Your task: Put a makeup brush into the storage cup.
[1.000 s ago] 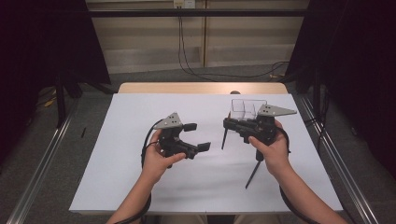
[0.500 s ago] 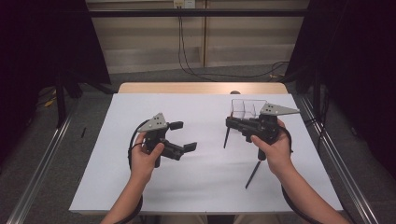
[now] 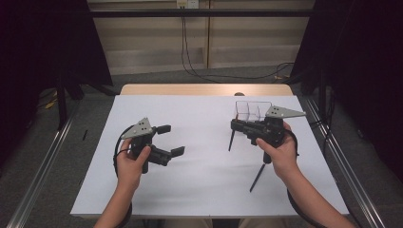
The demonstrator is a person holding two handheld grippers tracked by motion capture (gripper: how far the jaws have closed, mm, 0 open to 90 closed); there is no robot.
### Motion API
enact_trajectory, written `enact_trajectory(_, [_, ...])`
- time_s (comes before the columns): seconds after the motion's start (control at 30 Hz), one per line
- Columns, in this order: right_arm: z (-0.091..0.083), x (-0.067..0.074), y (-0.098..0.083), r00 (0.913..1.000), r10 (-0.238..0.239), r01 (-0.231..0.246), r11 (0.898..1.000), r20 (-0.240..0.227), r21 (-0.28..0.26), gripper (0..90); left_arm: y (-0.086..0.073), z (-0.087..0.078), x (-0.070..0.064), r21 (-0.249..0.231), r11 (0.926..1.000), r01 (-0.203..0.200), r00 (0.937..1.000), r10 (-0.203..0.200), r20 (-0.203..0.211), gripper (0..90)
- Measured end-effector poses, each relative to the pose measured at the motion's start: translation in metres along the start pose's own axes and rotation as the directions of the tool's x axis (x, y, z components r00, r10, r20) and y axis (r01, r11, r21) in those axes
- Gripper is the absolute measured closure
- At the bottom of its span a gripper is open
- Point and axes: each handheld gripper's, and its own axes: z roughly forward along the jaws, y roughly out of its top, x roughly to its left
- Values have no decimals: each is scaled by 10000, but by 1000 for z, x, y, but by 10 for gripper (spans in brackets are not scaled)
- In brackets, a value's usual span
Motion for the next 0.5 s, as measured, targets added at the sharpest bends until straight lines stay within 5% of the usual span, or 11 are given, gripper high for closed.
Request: enact_trajectory(0.5, [-4,-2,-1,9999,45,-44,9999,143,-94,841,-12,-30,6,18,10000,22,9987,-21,-516,0])
